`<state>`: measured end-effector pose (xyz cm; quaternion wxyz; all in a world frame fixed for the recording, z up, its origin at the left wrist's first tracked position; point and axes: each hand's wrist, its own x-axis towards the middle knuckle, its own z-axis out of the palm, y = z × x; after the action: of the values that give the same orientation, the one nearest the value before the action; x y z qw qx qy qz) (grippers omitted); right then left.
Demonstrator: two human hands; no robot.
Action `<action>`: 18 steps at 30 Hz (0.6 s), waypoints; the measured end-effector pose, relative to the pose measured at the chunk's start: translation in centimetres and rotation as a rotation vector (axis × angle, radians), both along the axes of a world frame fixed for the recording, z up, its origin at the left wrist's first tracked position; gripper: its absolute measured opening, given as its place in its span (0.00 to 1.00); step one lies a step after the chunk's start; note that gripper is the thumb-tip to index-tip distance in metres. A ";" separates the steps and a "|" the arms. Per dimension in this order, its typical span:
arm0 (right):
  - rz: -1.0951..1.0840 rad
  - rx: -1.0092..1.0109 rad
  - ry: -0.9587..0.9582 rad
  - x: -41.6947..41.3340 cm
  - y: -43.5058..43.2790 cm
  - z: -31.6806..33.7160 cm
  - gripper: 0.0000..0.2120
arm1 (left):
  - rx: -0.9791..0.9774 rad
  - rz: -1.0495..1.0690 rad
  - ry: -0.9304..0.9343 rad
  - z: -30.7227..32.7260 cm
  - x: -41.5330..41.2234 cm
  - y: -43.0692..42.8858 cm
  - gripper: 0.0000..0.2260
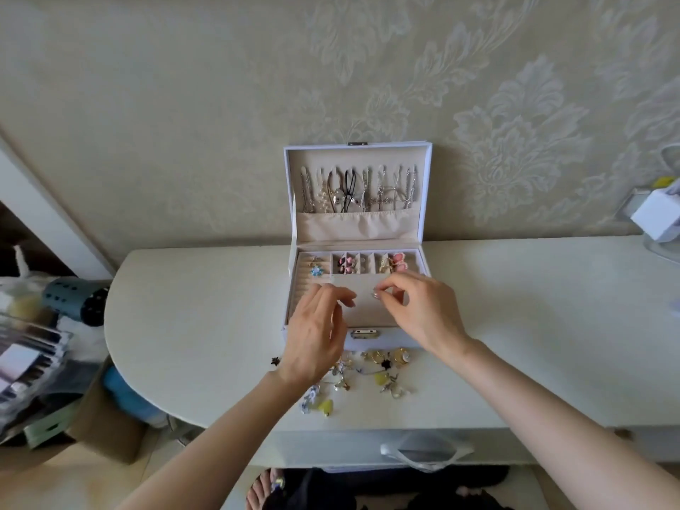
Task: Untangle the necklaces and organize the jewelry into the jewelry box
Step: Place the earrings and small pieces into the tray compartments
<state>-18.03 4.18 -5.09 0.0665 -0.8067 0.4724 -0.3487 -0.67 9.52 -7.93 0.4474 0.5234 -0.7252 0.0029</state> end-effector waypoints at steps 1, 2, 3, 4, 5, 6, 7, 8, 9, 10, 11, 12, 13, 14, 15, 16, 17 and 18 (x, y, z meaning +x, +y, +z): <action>0.015 -0.031 -0.018 -0.4 1.2 -0.4 0.01 | 0.005 -0.010 0.018 -0.5 0.0 1.0 0.09; 0.034 -0.045 -0.028 -0.9 2.1 -0.9 0.01 | 0.019 -0.009 0.022 -1.0 0.0 1.9 0.07; 0.060 -0.038 -0.030 -1.3 2.9 -1.4 0.02 | 0.035 0.003 0.010 -1.6 0.1 2.5 0.06; 0.088 -0.022 -0.026 -1.7 3.5 -2.0 0.02 | 0.050 0.024 -0.012 -2.2 0.2 3.1 0.05; 0.110 0.008 -0.014 -2.0 4.0 -2.5 0.03 | 0.066 0.050 -0.034 -2.7 0.5 3.4 0.04; 0.125 0.045 0.003 -2.2 4.3 -3.1 0.03 | 0.084 0.079 -0.051 -3.1 0.7 3.8 0.03; 0.135 0.084 0.025 -2.3 4.6 -3.5 0.03 | 0.107 0.106 -0.061 -3.5 1.0 4.0 0.03; 0.146 0.112 0.045 -2.3 4.8 -4.0 0.04 | 0.130 0.127 -0.068 -3.8 1.3 4.3 0.03; 0.158 0.136 0.064 -2.2 5.0 -4.3 0.04 | 0.147 0.144 -0.076 -4.1 1.7 4.5 0.03; 0.169 0.152 0.079 -2.0 5.1 -4.6 0.04 | 0.161 0.157 -0.086 -4.4 2.0 4.8 0.03; 0.171 0.164 0.092 -1.6 5.3 -4.7 0.05 | 0.172 0.165 -0.095 -4.6 2.2 5.1 0.04; 0.175 0.164 0.101 -1.3 5.3 -4.8 0.06 | 0.184 0.172 -0.098 -4.8 2.4 5.4 0.05; 0.178 0.150 0.113 -0.8 5.3 -4.7 0.07 | 0.196 0.179 -0.096 -5.0 2.6 5.6 0.06; 0.187 0.133 0.125 -0.4 5.3 -4.8 0.08 | 0.208 0.187 -0.090 -5.1 2.7 5.9 0.06; 0.198 0.135 0.136 0.1 5.3 -4.8 0.09 | 0.218 0.193 -0.083 -5.1 2.9 6.2 0.05; 0.218 0.145 0.147 0.6 5.2 -4.8 0.09 | 0.227 0.196 -0.073 -5.1 3.1 6.4 0.04; 0.235 0.154 0.157 1.0 5.0 -4.8 0.09 | 0.234 0.198 -0.063 -5.1 3.3 6.6 0.03; 0.251 0.173 0.169 1.3 4.9 -4.8 0.09 | 0.241 0.196 -0.055 -5.1 3.6 6.9 0.03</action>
<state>-16.73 9.08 -9.85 0.1389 -0.8771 0.4000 -0.2268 2.90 16.38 -13.03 0.3590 0.6413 -0.6776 -0.0259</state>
